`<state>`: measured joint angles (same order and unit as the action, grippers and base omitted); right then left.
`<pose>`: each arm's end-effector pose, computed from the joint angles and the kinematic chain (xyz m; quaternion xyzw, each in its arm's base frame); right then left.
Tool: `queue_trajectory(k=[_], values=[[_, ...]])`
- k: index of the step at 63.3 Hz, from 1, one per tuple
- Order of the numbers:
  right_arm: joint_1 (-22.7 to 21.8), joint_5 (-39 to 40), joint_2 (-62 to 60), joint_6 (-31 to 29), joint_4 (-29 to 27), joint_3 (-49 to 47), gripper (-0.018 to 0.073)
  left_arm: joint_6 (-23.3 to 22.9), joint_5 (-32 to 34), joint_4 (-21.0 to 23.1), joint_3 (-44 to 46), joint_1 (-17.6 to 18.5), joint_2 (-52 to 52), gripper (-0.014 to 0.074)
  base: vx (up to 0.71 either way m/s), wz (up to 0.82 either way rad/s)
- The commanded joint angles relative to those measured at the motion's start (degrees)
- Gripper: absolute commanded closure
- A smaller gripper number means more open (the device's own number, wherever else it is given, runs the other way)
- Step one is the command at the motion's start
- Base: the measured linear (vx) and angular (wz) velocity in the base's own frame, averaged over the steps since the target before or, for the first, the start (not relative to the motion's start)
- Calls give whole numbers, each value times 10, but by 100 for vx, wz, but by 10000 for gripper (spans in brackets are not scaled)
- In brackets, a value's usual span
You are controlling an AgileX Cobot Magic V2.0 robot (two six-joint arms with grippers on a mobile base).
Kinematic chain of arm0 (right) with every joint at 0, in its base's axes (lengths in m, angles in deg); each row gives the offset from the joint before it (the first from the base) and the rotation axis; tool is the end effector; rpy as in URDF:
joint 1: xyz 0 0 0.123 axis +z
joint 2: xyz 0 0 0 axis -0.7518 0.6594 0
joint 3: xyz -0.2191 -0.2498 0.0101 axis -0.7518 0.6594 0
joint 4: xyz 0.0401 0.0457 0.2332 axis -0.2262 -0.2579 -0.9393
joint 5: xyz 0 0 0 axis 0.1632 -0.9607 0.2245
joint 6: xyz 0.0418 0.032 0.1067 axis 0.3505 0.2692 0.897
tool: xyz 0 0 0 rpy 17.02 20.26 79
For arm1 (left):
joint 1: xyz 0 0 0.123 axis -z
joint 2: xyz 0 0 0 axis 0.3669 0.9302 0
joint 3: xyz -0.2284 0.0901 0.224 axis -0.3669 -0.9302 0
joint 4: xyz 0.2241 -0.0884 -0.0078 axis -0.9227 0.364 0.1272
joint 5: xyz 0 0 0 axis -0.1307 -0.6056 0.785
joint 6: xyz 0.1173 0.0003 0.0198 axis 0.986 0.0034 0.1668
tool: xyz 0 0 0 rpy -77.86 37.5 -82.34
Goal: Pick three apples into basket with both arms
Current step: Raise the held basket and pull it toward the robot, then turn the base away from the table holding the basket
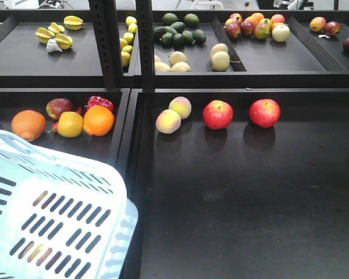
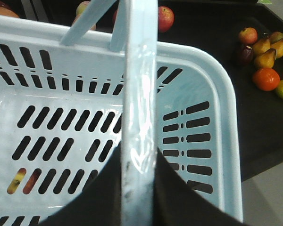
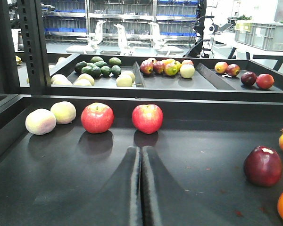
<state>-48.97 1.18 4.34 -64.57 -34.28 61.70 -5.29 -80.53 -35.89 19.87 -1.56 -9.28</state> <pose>0.0261 -0.0017 0.1922 -0.0079 0.7219 -0.0191 0.6917 0.0246 -0.0376 0.3569 0.0982 0.8570 -0.2409 0.4449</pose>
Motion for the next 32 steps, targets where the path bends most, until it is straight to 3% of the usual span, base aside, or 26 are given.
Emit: queue_trajectory(k=[1,32], values=[[-3,40,-7,-5,3,8,564,-4,53,11,17,1,6,604,0,1],[-3,40,-7,-5,3,8,564,-4,54,11,17,1,6,604,-5,11]])
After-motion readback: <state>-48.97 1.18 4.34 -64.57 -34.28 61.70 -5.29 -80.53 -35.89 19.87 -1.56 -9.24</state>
